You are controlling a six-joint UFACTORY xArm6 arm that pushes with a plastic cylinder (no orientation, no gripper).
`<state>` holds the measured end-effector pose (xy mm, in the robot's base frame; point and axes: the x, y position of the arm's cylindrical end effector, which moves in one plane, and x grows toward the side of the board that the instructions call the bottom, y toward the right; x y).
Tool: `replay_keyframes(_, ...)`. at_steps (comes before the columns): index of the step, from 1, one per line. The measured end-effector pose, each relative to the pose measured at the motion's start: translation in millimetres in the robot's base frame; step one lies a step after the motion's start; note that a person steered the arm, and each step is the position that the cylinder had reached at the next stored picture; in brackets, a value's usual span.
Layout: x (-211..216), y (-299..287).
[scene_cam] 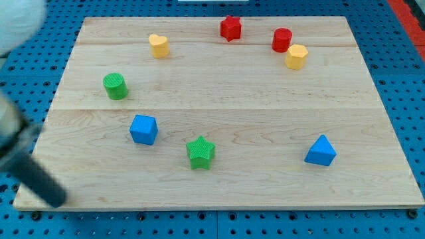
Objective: Push the blue triangle to the right of the green star
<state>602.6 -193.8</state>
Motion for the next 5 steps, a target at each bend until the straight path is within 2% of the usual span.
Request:
replay_keyframes(1,-20,127)
replay_keyframes(2,5,226)
replay_keyframes(3,10,333)
replay_keyframes(4,-8,412)
replay_keyframes(5,-32,440)
